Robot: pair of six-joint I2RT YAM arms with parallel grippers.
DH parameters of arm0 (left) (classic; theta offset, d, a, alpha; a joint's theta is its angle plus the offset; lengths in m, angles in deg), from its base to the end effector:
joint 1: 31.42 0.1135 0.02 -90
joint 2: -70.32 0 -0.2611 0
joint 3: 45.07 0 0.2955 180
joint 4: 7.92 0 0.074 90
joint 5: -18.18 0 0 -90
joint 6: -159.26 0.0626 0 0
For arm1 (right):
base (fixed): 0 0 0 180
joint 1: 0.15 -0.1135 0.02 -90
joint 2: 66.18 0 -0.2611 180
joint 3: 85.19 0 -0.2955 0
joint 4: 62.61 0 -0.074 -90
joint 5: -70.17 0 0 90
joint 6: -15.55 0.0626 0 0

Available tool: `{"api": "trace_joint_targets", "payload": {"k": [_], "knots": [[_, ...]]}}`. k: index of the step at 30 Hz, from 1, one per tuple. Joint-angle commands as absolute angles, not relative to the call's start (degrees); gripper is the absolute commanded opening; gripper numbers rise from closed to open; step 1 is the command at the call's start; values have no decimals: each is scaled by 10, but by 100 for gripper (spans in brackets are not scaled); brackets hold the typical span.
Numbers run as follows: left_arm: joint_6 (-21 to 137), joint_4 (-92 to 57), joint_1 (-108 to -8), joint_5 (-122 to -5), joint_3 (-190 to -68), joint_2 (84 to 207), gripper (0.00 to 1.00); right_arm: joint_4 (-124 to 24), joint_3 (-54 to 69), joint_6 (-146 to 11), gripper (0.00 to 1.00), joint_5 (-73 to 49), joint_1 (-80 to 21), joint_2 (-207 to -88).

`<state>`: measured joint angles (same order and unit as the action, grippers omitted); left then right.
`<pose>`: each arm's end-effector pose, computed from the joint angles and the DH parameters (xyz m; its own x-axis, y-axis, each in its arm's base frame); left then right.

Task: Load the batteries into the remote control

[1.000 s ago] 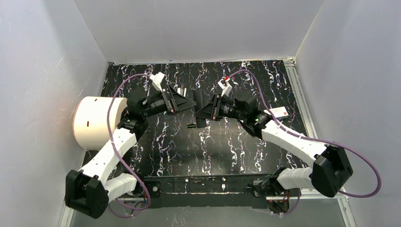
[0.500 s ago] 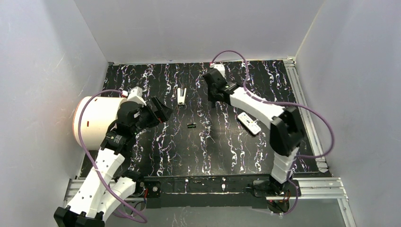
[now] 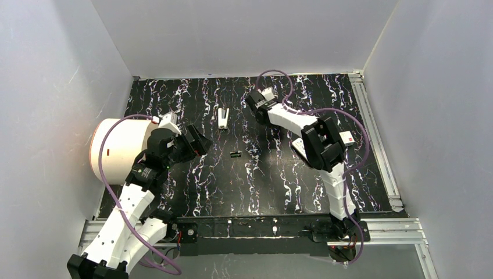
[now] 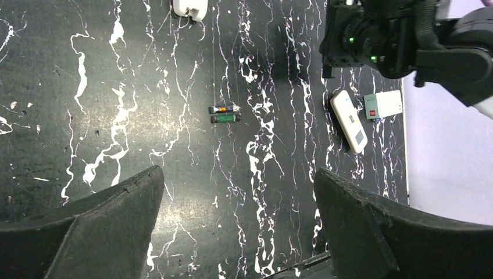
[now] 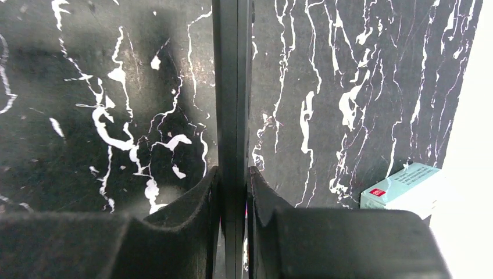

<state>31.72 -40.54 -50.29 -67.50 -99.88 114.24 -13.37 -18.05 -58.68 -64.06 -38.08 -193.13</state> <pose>0.2339 -0.0849 0.2999 -0.5146 -0.4662 -0.7196 0.0948 0.8032 -0.5881 0.4346 0.2833 0.1440 -0.7309 -0.3227 -0.6014 0.0053 0.8784 -0.4779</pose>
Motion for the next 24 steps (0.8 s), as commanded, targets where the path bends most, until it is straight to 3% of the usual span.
{"api": "trace_joint_targets", "payload": {"k": [1,14,16,17,20,24], "knots": [[319,-400,-502,-664,-999,1143,98,-148,-211,-617,4,-697,-383,-1957],[283,-384,-502,-628,-978,1126,99,-110,-231,-582,23,-644,-377,-1993],[290,-393,-502,-631,-981,1120,98,-101,-231,-573,33,-628,-377,-1987],[292,-401,-502,-636,-983,1117,98,-104,-228,-572,43,-618,-377,-1980],[305,-417,-501,-645,-991,1111,99,-116,-219,-573,57,-581,-376,-1958],[302,-432,-502,-649,-999,1109,99,-123,-202,-571,64,-506,-369,-1923]]}}
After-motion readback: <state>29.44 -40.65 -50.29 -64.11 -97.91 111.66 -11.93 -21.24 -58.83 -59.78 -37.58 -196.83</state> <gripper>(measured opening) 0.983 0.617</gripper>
